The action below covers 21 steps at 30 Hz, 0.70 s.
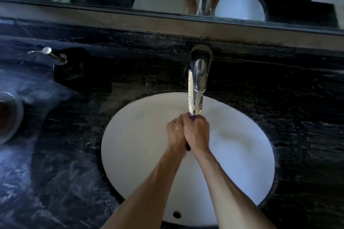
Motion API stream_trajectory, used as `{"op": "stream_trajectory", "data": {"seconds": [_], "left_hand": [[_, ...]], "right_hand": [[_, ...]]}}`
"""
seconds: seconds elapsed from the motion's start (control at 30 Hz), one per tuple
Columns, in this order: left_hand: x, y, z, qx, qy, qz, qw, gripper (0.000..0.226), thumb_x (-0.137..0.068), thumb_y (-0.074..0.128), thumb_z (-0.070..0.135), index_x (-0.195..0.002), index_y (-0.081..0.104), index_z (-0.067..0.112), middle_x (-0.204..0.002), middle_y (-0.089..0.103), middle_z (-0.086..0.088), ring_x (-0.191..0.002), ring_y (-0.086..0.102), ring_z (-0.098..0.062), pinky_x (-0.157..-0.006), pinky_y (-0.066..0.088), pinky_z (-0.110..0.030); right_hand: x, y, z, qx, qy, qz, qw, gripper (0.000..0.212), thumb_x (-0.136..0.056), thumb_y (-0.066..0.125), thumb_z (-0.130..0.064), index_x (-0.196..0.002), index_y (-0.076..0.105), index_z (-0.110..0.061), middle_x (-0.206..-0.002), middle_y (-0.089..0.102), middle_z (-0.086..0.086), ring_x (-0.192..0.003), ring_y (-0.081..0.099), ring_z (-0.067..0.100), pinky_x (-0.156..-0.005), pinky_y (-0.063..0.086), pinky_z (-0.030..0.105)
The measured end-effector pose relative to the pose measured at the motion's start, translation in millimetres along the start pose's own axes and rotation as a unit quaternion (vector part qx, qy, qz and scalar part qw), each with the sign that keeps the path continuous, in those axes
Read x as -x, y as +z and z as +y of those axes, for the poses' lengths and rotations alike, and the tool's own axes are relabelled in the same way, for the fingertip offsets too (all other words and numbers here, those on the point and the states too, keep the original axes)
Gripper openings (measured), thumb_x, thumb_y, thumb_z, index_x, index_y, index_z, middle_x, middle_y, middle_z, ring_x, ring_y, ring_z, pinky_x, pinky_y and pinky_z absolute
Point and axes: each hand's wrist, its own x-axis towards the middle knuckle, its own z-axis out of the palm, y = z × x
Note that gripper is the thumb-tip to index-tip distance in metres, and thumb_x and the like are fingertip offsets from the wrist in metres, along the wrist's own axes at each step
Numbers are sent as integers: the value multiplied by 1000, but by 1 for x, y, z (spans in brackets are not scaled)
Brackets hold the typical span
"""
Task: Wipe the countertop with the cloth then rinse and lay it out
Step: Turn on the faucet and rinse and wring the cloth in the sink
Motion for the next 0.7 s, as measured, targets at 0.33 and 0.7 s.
{"op": "stream_trajectory", "data": {"seconds": [0.33, 0.7], "left_hand": [[14, -41, 5, -26, 58, 24, 998, 35, -96, 62, 36, -73, 62, 10, -68, 68, -4, -64, 65, -20, -59, 52, -32], [30, -79, 12, -55, 81, 28, 995, 39, -80, 83, 10, -115, 66, 16, -105, 71, -5, -92, 71, -17, -73, 63, -30]], "right_hand": [[-9, -25, 8, 26, 66, -36, 997, 47, -106, 42, -47, -82, 57, -9, -76, 58, 2, -76, 56, 25, -70, 42, 33], [16, -50, 26, -118, 24, 0, 993, 34, -102, 53, -46, -83, 62, -19, -83, 68, 3, -84, 65, 25, -72, 54, 41]]}}
